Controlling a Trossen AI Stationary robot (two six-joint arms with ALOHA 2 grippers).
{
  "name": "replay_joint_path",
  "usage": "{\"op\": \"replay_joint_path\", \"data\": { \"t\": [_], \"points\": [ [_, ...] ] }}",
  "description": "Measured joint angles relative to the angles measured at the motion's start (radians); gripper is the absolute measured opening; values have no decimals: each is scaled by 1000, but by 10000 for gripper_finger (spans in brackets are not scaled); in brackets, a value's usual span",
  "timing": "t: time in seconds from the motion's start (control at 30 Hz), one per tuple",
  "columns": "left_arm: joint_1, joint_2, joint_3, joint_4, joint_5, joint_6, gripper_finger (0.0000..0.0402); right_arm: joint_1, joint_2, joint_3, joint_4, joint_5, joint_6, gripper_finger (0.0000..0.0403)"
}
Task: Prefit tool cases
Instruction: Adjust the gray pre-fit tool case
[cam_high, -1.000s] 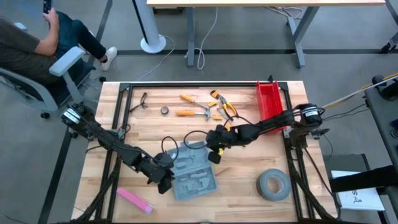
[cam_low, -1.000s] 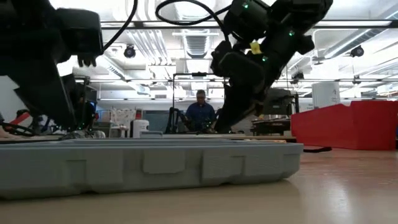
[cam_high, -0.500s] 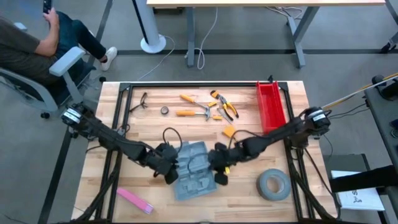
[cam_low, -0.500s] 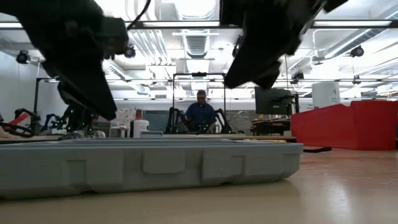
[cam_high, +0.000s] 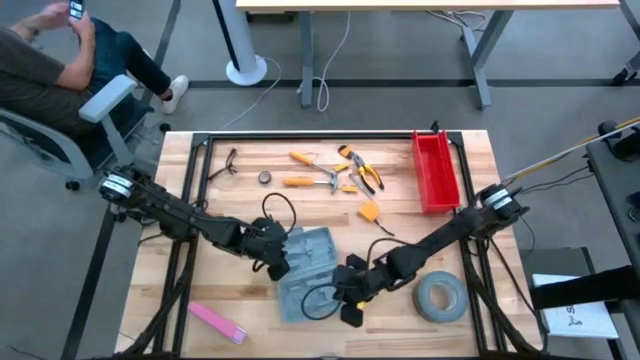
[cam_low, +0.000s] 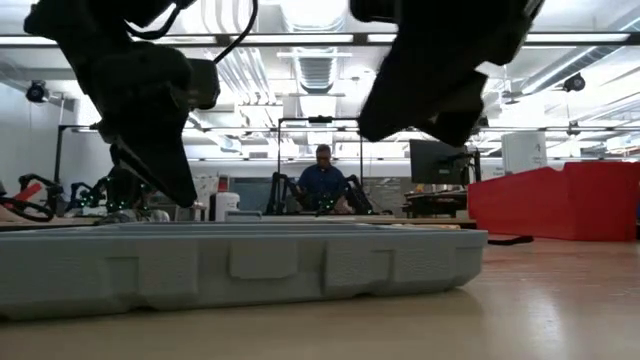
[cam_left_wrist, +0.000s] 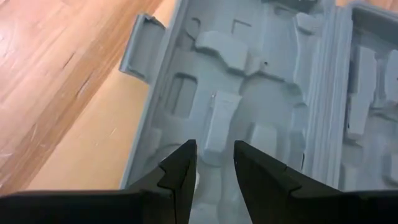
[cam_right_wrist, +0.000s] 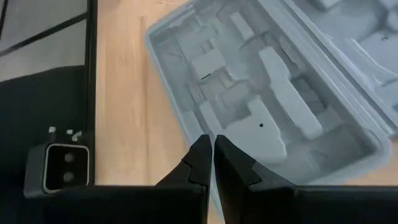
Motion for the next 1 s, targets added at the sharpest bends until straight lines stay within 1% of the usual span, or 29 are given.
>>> {"op": "replay_joint_path", "data": {
  "t": [0.13,0.3,0.37,0.57,0.7,1.0],
  "points": [
    [0,0,0,-13,12,12,113,-1,44,41,3,2,8,0],
    [5,0,0,-44,16,15,113,5,93,93,-83,-10,22,0],
    [6,0,0,-47,16,16,113,9,105,108,-110,-34,35,0],
    [5,0,-2,-62,20,18,113,27,108,108,-171,-34,61,0],
    [5,0,-11,-67,26,18,113,31,108,107,-175,-34,66,0],
    [5,0,-12,-36,44,69,113,31,109,107,-190,-24,22,0]
  ]
}}
